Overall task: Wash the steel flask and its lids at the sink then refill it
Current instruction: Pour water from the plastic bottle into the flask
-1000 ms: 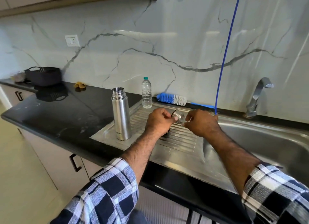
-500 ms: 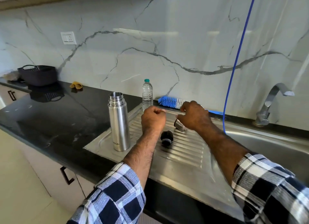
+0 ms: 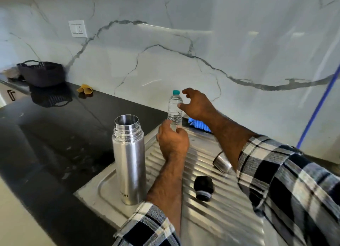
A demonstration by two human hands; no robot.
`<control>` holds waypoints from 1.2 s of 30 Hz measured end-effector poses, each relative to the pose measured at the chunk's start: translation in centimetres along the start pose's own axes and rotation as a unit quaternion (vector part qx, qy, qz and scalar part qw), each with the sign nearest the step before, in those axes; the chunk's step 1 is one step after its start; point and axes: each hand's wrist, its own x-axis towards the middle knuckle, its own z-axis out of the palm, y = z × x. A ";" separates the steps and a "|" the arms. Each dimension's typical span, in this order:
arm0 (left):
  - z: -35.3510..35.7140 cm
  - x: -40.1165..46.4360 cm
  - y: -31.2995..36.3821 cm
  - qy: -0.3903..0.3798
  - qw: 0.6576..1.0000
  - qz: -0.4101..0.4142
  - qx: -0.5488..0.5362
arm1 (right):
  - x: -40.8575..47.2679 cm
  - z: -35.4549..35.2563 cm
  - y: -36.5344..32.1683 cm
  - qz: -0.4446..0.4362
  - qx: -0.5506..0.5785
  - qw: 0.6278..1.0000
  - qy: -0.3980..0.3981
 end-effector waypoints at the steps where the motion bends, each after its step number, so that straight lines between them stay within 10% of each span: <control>1: 0.2 0.1 -0.1 0.002 1.000 0.009 0.000 | 0.8 0.6 0.0 -0.014 -0.003 1.000 -0.005; 18: -0.5 -1.7 1.2 0.002 0.984 0.175 0.002 | -2.6 -4.6 -1.2 -0.042 -0.026 0.995 0.084; 29: -7.9 -13.6 9.0 -0.266 0.945 0.185 -0.048 | -18.2 -18.0 -2.8 -0.025 -0.043 0.997 0.063; 36: -11.9 -18.5 7.8 -0.297 0.937 0.178 -0.032 | -25.7 -19.2 -3.3 -0.025 -0.019 0.998 0.052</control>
